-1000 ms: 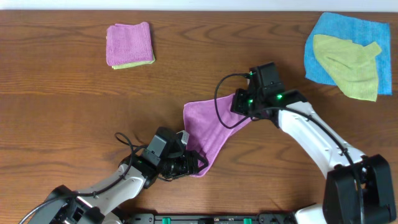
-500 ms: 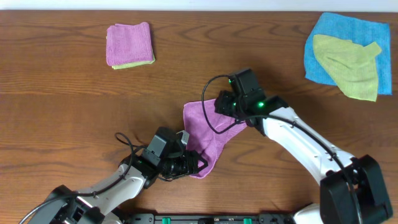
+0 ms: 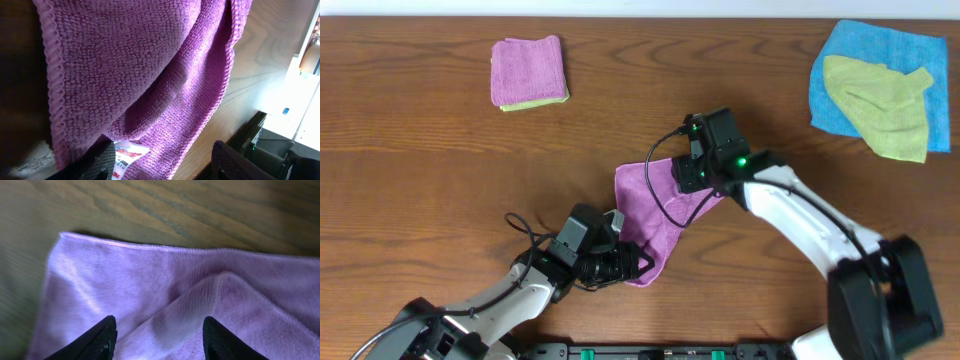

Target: Fold the cloth

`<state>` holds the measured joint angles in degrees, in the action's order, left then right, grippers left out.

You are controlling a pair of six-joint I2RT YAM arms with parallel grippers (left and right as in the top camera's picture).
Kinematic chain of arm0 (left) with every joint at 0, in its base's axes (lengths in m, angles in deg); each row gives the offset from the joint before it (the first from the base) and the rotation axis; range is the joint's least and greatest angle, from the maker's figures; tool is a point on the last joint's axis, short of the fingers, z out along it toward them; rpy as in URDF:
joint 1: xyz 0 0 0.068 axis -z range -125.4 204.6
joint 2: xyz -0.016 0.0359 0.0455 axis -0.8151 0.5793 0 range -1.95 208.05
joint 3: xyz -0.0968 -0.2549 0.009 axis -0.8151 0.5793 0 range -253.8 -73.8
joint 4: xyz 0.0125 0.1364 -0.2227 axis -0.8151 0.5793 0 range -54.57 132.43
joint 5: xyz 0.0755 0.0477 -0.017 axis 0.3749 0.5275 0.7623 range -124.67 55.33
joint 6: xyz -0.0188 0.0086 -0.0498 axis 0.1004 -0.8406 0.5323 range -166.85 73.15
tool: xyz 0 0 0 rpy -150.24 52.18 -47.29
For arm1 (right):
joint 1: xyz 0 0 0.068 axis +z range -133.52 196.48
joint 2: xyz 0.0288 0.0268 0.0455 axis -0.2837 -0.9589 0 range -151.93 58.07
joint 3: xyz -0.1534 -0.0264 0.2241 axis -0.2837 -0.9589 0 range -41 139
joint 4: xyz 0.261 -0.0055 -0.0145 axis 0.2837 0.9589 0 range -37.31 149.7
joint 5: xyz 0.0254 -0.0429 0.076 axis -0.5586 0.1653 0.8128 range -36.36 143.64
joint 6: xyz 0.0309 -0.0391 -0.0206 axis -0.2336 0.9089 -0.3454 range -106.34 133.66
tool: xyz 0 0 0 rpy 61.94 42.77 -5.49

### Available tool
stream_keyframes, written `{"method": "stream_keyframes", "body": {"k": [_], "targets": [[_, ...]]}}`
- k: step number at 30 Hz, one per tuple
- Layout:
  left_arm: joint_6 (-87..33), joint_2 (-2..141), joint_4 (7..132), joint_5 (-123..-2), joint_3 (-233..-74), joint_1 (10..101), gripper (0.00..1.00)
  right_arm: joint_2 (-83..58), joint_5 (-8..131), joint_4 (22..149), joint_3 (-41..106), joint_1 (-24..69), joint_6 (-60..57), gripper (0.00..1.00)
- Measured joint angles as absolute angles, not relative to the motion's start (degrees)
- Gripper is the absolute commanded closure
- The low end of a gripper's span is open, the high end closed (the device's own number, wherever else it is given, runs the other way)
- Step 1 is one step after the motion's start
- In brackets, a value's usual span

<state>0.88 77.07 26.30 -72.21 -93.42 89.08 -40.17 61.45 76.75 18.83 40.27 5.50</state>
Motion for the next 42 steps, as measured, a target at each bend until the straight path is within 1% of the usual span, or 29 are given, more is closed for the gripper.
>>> {"method": "stream_keyframes", "body": {"k": [4, 10, 19, 24, 28, 33, 36, 40, 42], "targets": [[0.9, 77.1, 26.3, -72.4, -93.4, 89.0, 0.36, -45.0, 66.5, 75.4, 18.8, 34.9, 11.0, 0.46], [0.9, 77.1, 26.4, -72.4, -93.4, 88.9, 0.36, -46.0, 72.9, 74.0, 18.8, 29.6, 15.3, 0.45], [0.9, 77.1, 26.4, -72.4, -93.4, 88.8, 0.36, -46.1, 84.3, 71.6, 18.8, 29.0, 16.9, 0.45], [0.9, 77.1, 26.4, -72.4, -93.4, 88.8, 0.36, -46.9, 87.8, 71.5, 18.8, 29.0, 17.1, 0.45], [0.9, 77.1, 26.4, -72.4, -93.4, 88.8, 0.36, -47.4, 89.2, 71.8, 18.8, 29.0, 17.1, 0.50], [0.9, 77.1, 26.4, -72.4, -93.4, 88.8, 0.36, -47.4, 92.7, 71.9, 18.8, 29.0, 16.6, 0.59], [0.9, 77.1, 26.4, -72.4, -93.4, 88.8, 0.36, -47.4, 94.0, 71.9, 18.8, 29.0, 15.5, 0.62], [0.9, 77.1, 26.4, -72.4, -93.4, 88.8, 0.36, -47.4, 94.8, 73.0, 18.8, 29.0, 14.5, 0.64], [0.9, 77.1, 26.4, -72.4, -93.4, 88.8, 0.36, -47.4, 95.0, 74.0, 18.8, 29.0, 14.2, 0.64]]}}
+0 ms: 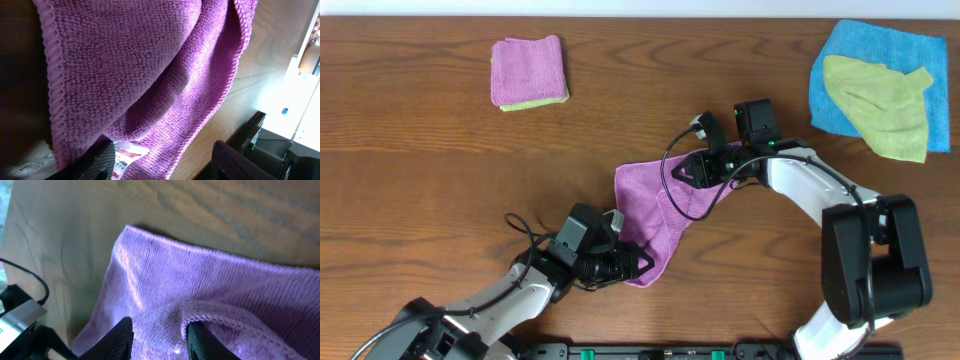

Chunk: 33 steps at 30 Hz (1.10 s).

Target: Fold the cloth

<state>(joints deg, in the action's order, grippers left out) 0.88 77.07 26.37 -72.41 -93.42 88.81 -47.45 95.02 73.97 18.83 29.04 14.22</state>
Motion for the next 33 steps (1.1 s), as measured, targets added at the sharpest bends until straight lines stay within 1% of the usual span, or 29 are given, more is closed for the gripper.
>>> {"method": "stream_keyframes", "body": {"k": [3, 6, 10, 19, 26, 28, 30, 33], "targets": [[0.9, 77.1, 26.4, -72.4, -93.4, 88.8, 0.36, -47.4, 95.2, 75.3, 18.8, 29.0, 14.2, 0.63], [0.9, 77.1, 26.4, -72.4, -93.4, 88.8, 0.36, -47.4, 95.2, 75.4, 18.8, 29.0, 14.4, 0.60], [0.9, 77.1, 26.4, -72.4, -93.4, 88.8, 0.36, -47.4, 94.6, 75.8, 18.8, 29.0, 15.2, 0.59], [0.9, 77.1, 26.4, -72.4, -93.4, 88.8, 0.36, -47.5, 91.9, 77.0, 18.8, 29.3, 17.4, 0.60], [0.9, 77.1, 26.4, -72.4, -93.4, 88.8, 0.36, -47.4, 91.2, 73.6, 18.8, 32.3, 17.9, 0.61], [0.9, 77.1, 26.4, -72.4, -93.4, 88.8, 0.36, -47.4, 91.1, 72.9, 18.8, 33.1, 17.8, 0.64], [0.9, 77.1, 26.4, -72.4, -93.4, 88.8, 0.36, -47.5, 91.1, 72.8, 18.8, 33.3, 17.7, 0.70], [0.9, 77.1, 26.4, -72.4, -93.4, 88.8, 0.36, -47.4, 91.0, 73.1, 18.8, 33.4, 17.0, 0.83]]}}
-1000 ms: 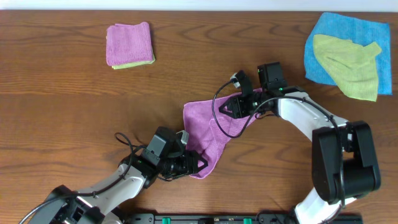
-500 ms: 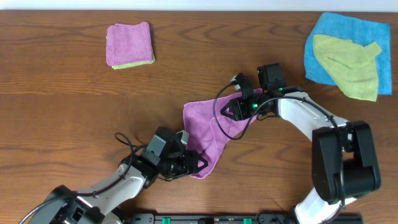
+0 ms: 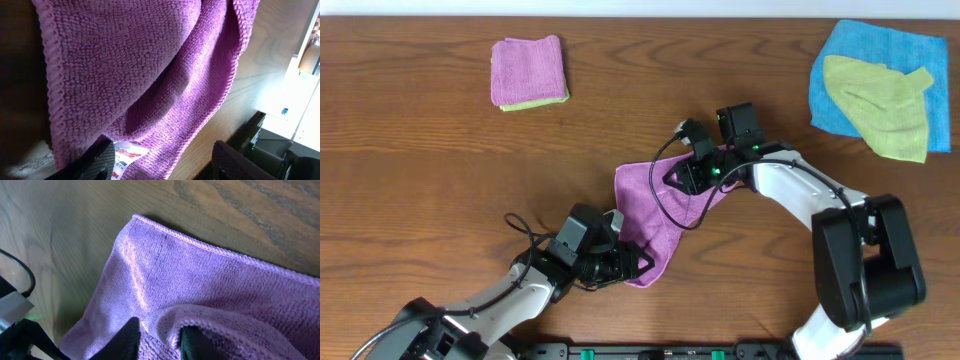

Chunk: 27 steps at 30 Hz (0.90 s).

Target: Fold the cloth

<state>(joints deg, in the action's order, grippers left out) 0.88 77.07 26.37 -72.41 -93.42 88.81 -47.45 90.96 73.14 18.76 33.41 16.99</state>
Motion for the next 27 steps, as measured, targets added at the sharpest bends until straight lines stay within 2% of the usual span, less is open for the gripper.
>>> {"method": "stream_keyframes", "body": {"k": [2, 12, 21, 27], "targets": [[0.9, 77.1, 26.4, -72.4, -93.4, 88.8, 0.36, -47.5, 90.6, 73.3, 18.8, 33.4, 16.9, 0.99], [0.9, 77.1, 26.3, -72.4, -93.4, 88.8, 0.36, -47.5, 87.9, 75.4, 18.8, 33.4, 15.5, 0.99], [0.9, 77.1, 26.3, -72.2, -93.4, 88.8, 0.36, -45.2, 88.2, 95.5, 19.2, 32.1, 12.8, 0.99], [0.9, 77.1, 26.3, -72.1, -93.4, 88.8, 0.36, -32.3, 80.3, 104.0, 20.1, 30.4, 12.6, 0.99]]}}
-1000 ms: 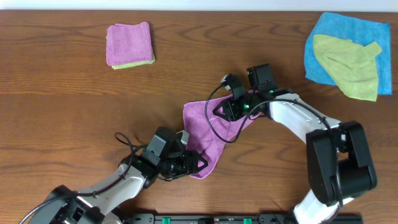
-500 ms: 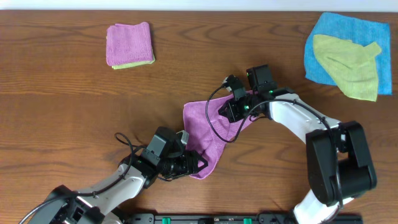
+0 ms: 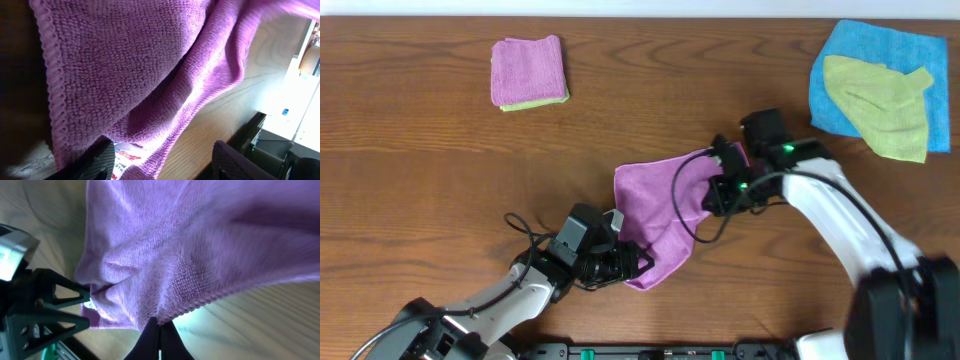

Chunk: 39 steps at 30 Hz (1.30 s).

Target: Fold the cloth

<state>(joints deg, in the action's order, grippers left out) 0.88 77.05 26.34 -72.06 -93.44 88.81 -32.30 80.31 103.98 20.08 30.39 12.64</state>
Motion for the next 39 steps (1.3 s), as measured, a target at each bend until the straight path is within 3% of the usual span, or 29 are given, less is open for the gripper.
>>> {"method": "stream_keyframes", "body": {"k": [7, 18, 26, 39], "targets": [[0.9, 77.0, 26.3, -72.0, -93.4, 88.8, 0.36, -26.6, 69.3, 117.7, 20.9, 30.3, 12.6, 0.99], [0.9, 77.0, 26.3, -72.0, -93.4, 88.8, 0.36, -26.6, 59.8, 122.1, 20.5, 29.2, 9.3, 0.99], [0.9, 77.0, 26.4, -72.0, -93.4, 88.8, 0.37, -26.6, 58.7, 120.9, 13.3, 28.7, 3.0, 0.98], [0.9, 77.1, 26.4, -72.0, -93.4, 88.8, 0.36, -26.6, 54.9, 108.2, 0.9, 22.3, -2.8, 0.98]]}}
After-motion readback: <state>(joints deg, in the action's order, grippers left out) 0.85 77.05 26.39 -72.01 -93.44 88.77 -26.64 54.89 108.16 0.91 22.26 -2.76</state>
